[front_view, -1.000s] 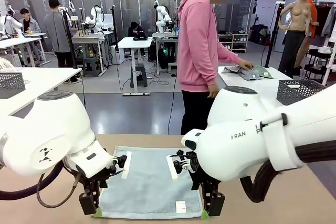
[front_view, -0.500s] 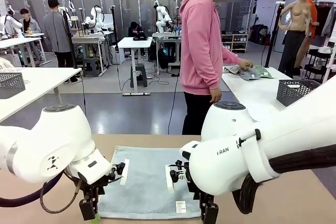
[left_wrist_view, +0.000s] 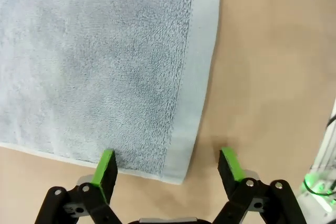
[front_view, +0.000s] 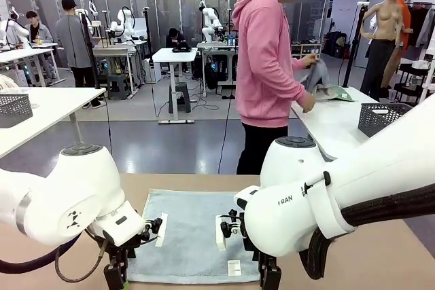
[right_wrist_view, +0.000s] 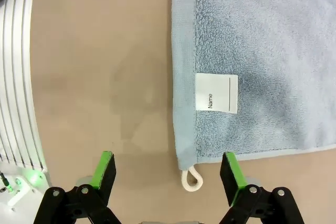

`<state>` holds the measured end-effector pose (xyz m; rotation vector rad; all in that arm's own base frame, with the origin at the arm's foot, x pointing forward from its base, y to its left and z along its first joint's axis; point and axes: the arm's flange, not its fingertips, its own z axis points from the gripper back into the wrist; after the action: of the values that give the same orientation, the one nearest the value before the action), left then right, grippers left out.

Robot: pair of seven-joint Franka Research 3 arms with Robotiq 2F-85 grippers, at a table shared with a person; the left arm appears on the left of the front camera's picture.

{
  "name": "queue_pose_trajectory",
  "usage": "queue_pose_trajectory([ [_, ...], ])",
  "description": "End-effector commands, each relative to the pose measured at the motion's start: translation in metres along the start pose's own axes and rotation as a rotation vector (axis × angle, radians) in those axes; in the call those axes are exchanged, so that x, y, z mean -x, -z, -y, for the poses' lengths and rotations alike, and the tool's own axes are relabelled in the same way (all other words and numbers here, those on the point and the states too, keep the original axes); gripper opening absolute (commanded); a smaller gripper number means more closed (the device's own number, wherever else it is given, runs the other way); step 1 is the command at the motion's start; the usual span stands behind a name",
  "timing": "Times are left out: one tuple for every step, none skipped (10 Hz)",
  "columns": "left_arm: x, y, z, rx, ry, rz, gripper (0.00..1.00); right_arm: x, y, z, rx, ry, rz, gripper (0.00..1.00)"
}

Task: Fold the towels and place them in the basket.
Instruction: When a person lays out a Towel with hook on the table, fold it in half twice.

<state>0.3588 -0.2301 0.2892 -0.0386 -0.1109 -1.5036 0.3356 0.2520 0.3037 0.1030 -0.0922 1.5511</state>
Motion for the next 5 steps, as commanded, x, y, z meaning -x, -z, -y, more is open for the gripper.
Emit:
queue_pose_trajectory([
  [0.0479,0.0100,0.0596,-0.001,0.023,0.021,0.77,0.0084,0.0080,-0.0135,0.020,0.016,-0.017,1.00],
  [0.0490,0.0098,0.0596,-0.002,0.017,0.017,0.46,0.0076,0.0101,-0.0123,0.013,0.010,-0.023,1.00],
  [0.0492,0.0099,0.0579,0.003,0.019,0.010,0.19,0.0079,0.0129,-0.0092,0.002,0.009,-0.025,0.63],
  [0.0488,0.0095,0.0575,0.005,0.020,0.010,0.00,0.0083,0.0143,-0.0069,0.004,0.013,-0.017,0.42],
  [0.0483,0.0089,0.0566,0.005,0.021,0.017,0.00,0.0087,0.0150,-0.0043,0.002,0.012,-0.018,0.04],
])
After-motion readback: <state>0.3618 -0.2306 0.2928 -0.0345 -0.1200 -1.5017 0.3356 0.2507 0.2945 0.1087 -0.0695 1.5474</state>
